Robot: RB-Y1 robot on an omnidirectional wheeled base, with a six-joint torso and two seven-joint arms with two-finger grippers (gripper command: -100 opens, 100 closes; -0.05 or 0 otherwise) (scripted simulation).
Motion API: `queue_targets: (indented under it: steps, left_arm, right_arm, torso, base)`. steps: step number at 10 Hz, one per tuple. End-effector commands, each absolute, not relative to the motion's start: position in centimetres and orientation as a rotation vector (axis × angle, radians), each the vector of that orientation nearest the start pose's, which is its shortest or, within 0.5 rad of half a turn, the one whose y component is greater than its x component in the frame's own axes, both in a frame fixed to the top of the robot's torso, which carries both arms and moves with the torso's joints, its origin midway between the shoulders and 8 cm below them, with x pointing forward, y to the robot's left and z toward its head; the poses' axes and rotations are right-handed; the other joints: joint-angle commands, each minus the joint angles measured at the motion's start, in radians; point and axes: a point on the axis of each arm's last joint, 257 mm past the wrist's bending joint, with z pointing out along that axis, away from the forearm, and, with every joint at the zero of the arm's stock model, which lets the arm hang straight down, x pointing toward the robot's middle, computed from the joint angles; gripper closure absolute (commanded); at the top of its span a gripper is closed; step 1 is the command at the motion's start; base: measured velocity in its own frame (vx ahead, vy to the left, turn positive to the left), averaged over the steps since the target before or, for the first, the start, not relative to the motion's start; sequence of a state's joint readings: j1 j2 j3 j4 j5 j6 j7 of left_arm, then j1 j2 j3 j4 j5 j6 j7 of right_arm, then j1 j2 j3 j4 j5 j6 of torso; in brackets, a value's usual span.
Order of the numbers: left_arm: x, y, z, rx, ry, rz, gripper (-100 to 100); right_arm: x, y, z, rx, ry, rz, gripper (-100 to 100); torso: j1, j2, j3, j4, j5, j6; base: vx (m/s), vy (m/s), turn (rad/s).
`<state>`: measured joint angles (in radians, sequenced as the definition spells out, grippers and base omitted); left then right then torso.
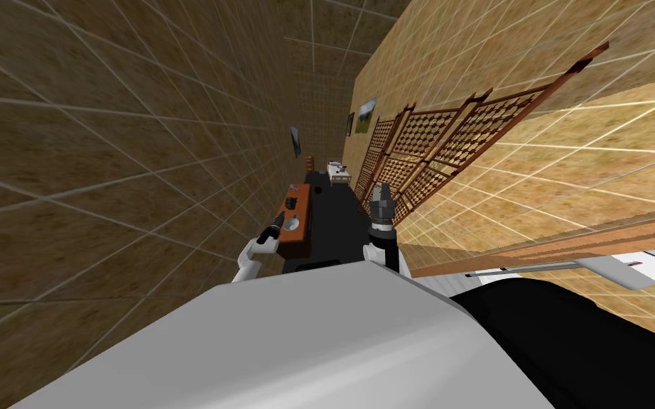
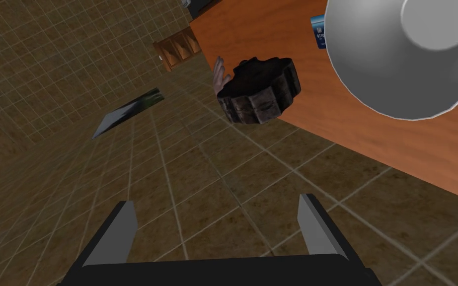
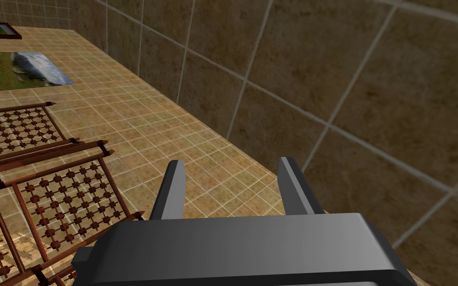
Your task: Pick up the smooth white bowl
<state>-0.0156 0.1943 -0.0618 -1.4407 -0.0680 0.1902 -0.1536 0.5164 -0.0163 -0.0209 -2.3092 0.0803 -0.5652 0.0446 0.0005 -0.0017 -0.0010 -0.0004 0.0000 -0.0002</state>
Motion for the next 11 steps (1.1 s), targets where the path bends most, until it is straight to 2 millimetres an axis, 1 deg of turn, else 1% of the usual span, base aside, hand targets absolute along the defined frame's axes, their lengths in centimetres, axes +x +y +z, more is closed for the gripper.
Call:
queue_targets:
  steps: [1, 2, 3, 4, 7, 8, 10, 11]
  left_arm:
    - [53.0, 27.3, -34.5, -1.100, 1.671, -0.736, -100]
    - [52.8, 27.7, -36.2, -1.141, 1.707, -0.705, -100]
    - [52.8, 28.0, -37.3, -1.173, 1.730, -0.685, -100]
    - [52.5, 28.1, -37.9, -1.185, 1.742, -0.672, -100]
    - [51.1, 29.2, -42.3, -1.317, 1.829, -0.585, -100]
    - [51.0, 29.3, -42.5, -1.320, 1.832, -0.583, -100]
    - [49.7, 29.9, -45.1, -1.408, 1.879, -0.532, -100]
    - [49.6, 29.9, -45.2, -1.410, 1.881, -0.529, -100]
  right_arm:
    - [32.6, -27.1, 4.3, 0.510, 0.628, 1.204, 0]
    - [32.6, -27.1, 4.3, 0.510, 0.628, 1.204, 0]
    - [32.6, -27.1, 4.3, 0.510, 0.628, 1.204, 0]
    - [32.6, -27.1, 4.3, 0.510, 0.628, 1.204, 0]
    - [32.6, -27.1, 4.3, 0.510, 0.628, 1.204, 0]
    - [32.6, -27.1, 4.3, 0.510, 0.628, 1.204, 0]
    - [32.6, -27.1, 4.3, 0.510, 0.628, 1.204, 0]
    - [32.6, -27.1, 4.3, 0.510, 0.628, 1.204, 0]
  torso:
    - [0.000, 0.000, 0.000, 0.000, 0.000, 0.000]
    - [0.000, 0.000, 0.000, 0.000, 0.000, 0.000]
    - [0.000, 0.000, 0.000, 0.000, 0.000, 0.000]
    - [0.000, 0.000, 0.000, 0.000, 0.000, 0.000]
    - [0.000, 0.000, 0.000, 0.000, 0.000, 0.000]
    - [0.001, -0.001, -0.001, 0.000, 0.000, 0.000]
    - [0.000, 0.000, 0.000, 0.000, 0.000, 0.000]
    - [0.000, -0.001, 0.000, 0.000, 0.000, 0.000]
  base:
    - [0.020, 0.008, -0.020]
    - [0.019, 0.007, -0.032]
    - [0.025, 0.008, -0.063]
    - [0.023, 0.004, -0.029]
    - [0.034, 0.013, -0.068]
    - [0.033, 0.012, 0.004]
    - [0.035, 0.009, -0.060]
    - [0.030, 0.016, -0.034]
